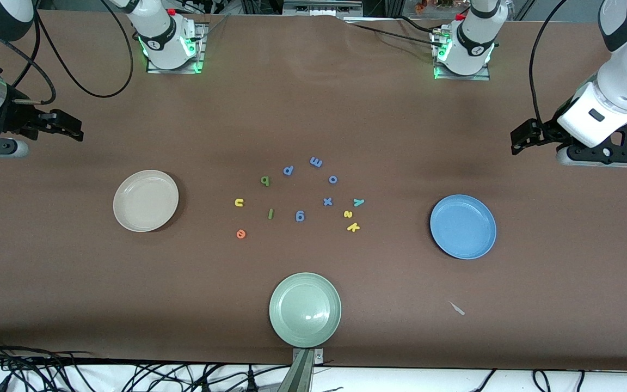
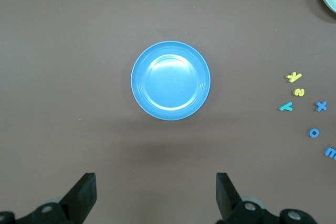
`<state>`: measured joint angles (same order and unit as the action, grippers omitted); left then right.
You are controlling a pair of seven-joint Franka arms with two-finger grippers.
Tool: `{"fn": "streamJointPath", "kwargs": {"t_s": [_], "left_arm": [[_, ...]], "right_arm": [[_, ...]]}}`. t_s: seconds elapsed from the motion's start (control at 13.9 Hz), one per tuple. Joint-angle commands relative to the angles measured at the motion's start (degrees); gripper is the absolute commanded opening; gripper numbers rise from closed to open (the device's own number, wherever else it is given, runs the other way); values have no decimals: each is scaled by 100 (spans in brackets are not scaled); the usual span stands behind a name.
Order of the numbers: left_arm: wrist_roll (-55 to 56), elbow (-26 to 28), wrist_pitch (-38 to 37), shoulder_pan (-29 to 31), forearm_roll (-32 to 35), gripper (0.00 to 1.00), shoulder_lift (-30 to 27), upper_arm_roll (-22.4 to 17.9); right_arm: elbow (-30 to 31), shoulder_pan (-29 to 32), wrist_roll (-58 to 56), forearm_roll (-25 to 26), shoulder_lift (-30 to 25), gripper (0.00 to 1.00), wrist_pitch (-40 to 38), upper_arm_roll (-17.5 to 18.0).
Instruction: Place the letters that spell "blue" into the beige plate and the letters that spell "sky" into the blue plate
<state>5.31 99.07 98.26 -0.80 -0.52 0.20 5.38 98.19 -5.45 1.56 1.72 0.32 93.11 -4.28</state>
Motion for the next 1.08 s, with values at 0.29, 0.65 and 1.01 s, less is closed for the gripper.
{"fn": "streamJointPath", "kwargs": {"t_s": [0.29, 0.65, 1.01], "left_arm": [[-56, 16, 9, 18, -19, 100, -64, 15], [-56, 16, 9, 18, -19, 100, -64, 15], [-47, 16, 9, 18, -19, 100, -64, 15]], "right_arm": [[-89, 9, 46, 153, 29, 100, 49, 15], [-81, 9, 46, 179, 20, 100, 5, 15], [-90, 52, 55, 153, 117, 100, 101, -56]]}}
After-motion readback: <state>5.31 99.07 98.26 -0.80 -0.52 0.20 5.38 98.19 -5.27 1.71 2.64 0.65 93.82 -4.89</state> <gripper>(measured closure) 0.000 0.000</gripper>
